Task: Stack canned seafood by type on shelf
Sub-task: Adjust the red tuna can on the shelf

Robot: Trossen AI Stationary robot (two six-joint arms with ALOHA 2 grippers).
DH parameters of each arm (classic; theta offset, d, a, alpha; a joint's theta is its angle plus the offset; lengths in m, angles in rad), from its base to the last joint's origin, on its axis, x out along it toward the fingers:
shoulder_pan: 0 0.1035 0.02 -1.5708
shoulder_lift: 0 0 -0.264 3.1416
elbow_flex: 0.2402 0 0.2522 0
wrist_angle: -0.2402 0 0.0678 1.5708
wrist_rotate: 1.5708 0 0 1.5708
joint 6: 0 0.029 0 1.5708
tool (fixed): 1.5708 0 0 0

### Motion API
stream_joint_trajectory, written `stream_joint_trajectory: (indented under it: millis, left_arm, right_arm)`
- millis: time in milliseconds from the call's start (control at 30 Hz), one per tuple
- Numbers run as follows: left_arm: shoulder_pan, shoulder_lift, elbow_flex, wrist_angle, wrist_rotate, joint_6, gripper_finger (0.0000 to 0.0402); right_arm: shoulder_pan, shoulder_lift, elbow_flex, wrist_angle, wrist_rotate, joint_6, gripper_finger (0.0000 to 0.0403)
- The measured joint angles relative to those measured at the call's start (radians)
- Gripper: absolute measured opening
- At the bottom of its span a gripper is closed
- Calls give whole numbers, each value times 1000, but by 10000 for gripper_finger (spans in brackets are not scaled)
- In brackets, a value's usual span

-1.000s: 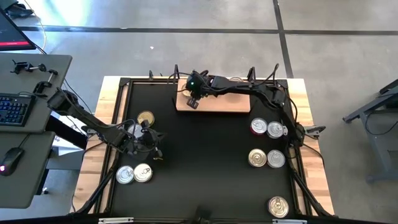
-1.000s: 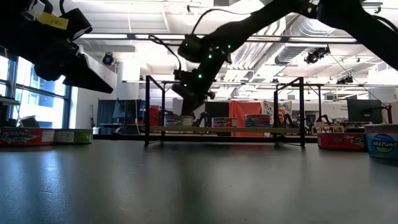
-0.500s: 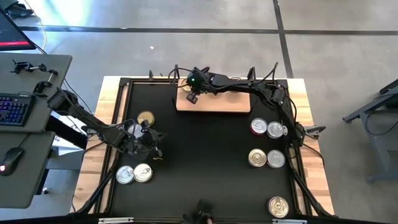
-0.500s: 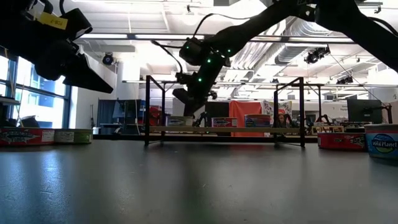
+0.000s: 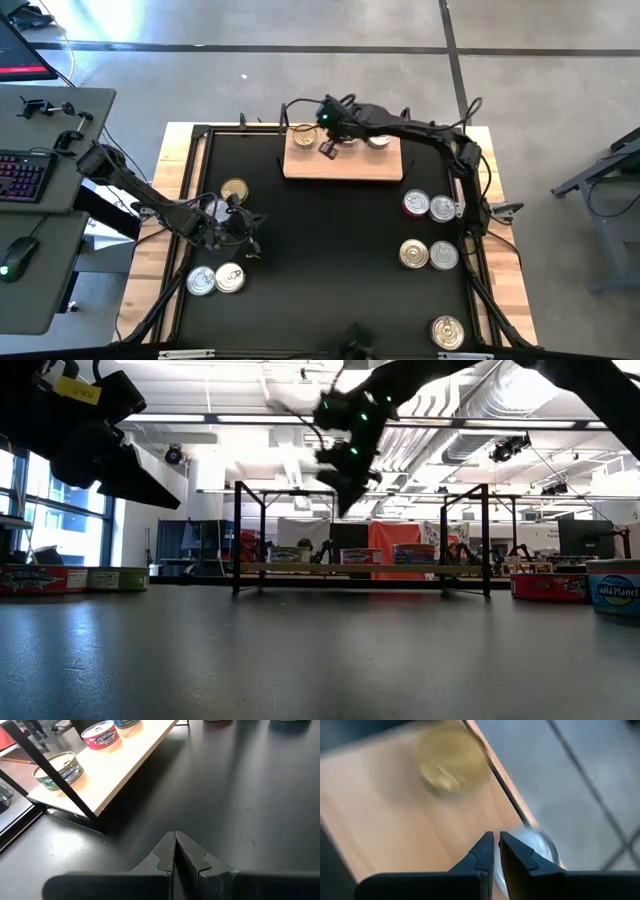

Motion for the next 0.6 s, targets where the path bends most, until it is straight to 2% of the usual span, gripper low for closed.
stream_joint_trajectory:
  millis: [67,133,367,600]
  left_arm:
    - [-5,0,0,0,0,0,1]
    - [-10,0,0,1,0,-6,1]
    - [-12,0,0,9,0,-8,1]
    - [-12,0,0,33,0,-8,1]
  right_arm:
    - [-42,0,-23,-66,2,63,23]
    - [-78,0,-79,-57,-1,105,23]
    - [-125,-7,-284,250,-35,117,23]
    - [-114,-19,-308,253,-70,109,23]
